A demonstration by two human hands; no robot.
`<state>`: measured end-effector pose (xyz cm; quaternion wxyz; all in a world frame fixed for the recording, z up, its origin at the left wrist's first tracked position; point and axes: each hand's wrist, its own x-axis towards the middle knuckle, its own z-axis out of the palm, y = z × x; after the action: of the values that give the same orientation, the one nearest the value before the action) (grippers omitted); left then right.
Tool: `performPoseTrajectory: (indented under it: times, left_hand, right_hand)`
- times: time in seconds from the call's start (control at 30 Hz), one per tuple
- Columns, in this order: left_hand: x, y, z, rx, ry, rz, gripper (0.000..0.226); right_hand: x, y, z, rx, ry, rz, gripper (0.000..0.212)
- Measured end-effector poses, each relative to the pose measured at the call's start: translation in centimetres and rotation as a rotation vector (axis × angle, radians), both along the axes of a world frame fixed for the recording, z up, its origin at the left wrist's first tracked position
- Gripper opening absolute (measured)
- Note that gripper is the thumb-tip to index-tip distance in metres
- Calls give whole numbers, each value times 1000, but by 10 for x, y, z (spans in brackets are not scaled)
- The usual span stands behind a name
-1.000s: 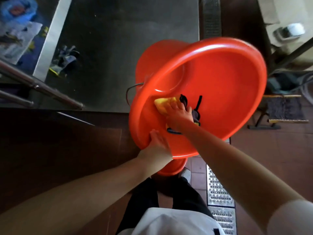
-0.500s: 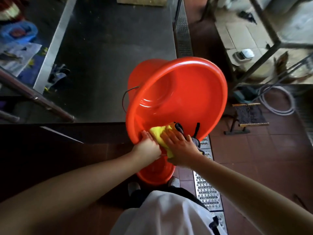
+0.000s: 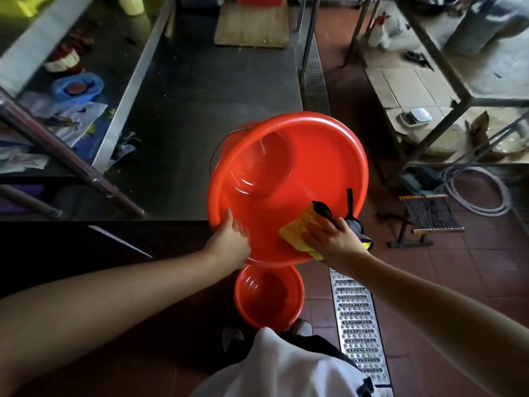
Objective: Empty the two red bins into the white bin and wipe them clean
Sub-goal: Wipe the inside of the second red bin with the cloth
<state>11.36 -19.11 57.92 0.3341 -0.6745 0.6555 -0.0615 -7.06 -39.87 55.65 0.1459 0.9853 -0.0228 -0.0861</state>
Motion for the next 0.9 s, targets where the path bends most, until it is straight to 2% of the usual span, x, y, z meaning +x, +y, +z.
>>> performPoseTrajectory:
  times: [0.07,0.17,0.27,0.37,0.43,0.5,0.6,0.73,0.8,0.9]
  left_hand:
    - [-20,-6,-11,-3,77,117,90]
    - [-37,-21,-23,-37,189,283,92]
    - [-36,-27,-26,-52,187,249,91]
    - [-33,-24,-29,-18,179,186,91]
    - [-34,-25,-28,-7,193,197,91]
    - [-34,-28,-27,-23,219,220,93]
    - [-32,-27,-27,-11,243,201,90]
    - [-35,-32,-21,12,239,134,88]
    - [-39,-38,-19,15,240,121,75]
    - [-42,-43,-18,55,266,137,49]
  right_hand:
    - [0,-1,-1,-3,-6,16,53]
    - [-3,-2,-3,28,0,19,58]
    - [0,-4,-5,51,16,-43,65]
    - [12,7,-14,200,158,-168,83]
    - [23,24,-27,352,177,-277,78]
    - [34,35,-36,411,118,-304,67]
    - [44,21,-45,359,132,-259,61]
    - [60,-20,-46,211,143,-421,55]
    - [71,-19,-47,216,141,-503,55]
    - [79,17,-57,425,199,-471,63]
